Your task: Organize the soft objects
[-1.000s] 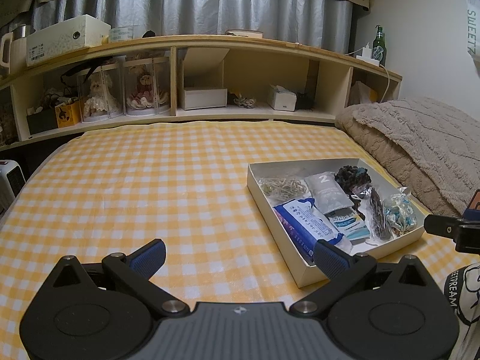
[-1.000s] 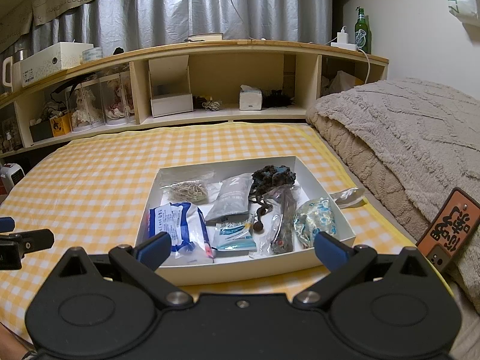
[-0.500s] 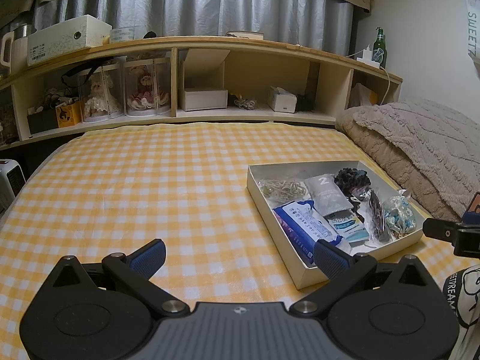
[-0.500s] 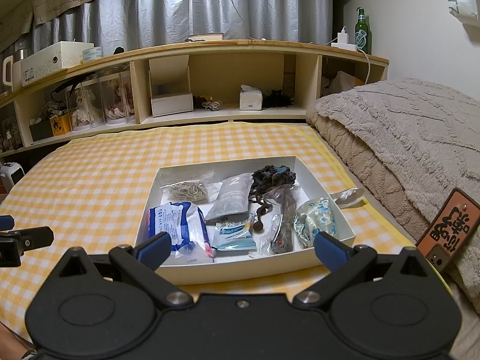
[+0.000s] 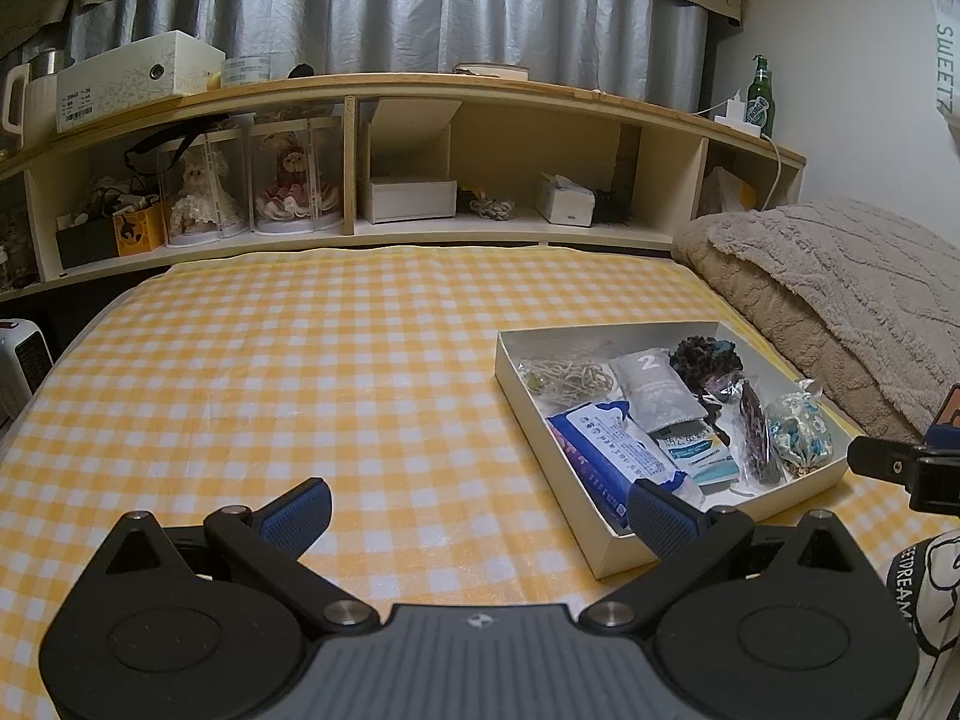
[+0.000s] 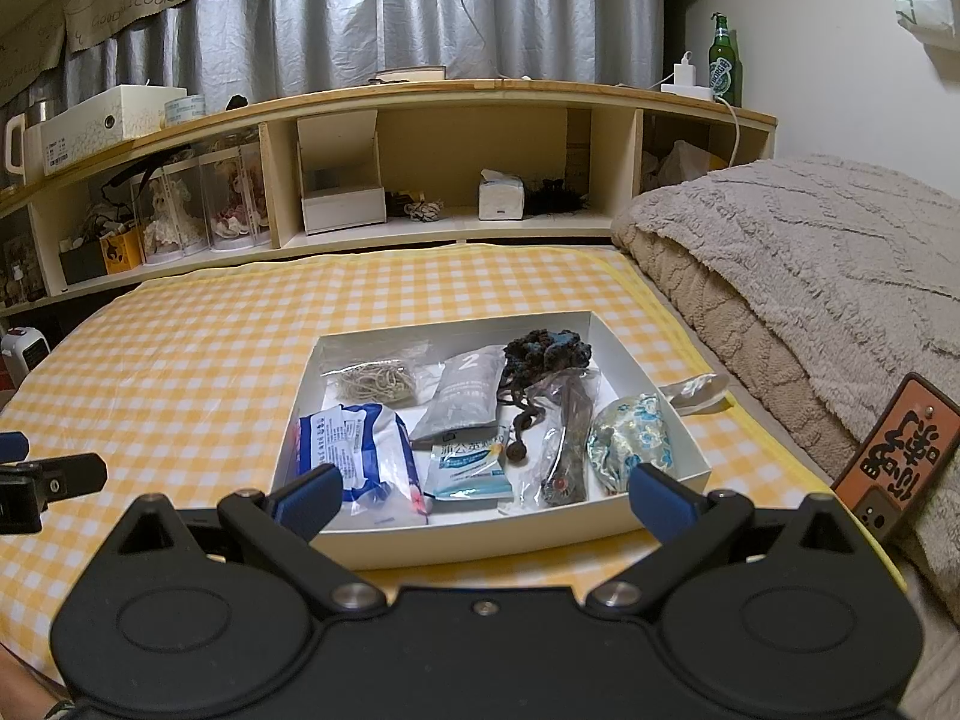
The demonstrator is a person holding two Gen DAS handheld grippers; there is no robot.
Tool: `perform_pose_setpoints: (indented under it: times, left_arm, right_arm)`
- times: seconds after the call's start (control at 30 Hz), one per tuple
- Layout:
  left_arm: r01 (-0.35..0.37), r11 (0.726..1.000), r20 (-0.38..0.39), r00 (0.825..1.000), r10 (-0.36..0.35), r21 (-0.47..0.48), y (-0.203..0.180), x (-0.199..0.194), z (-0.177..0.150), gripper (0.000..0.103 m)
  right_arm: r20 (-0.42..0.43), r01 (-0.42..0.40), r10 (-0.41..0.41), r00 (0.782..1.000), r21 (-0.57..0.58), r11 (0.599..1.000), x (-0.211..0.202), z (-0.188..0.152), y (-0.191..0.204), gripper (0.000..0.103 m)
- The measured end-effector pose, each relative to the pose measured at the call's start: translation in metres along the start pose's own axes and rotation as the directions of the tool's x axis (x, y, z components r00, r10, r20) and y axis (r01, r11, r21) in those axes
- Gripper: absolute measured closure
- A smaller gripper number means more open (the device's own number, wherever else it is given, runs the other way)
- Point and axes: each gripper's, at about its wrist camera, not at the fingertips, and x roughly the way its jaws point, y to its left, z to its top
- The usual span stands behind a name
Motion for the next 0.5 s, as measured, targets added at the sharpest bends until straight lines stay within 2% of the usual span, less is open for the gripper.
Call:
perform_pose_setpoints:
  times: [0.5]
  left_arm:
    - [-0.005, 1.000, -0.002, 1.000, 0.005, -0.005, -0.0004, -0.0003, 0.0010, 0.000]
  right_arm:
    - [0.000, -0.001, 0.001, 1.000, 0.001, 1.000, 0.0004, 0.0000, -0.0003, 0.000]
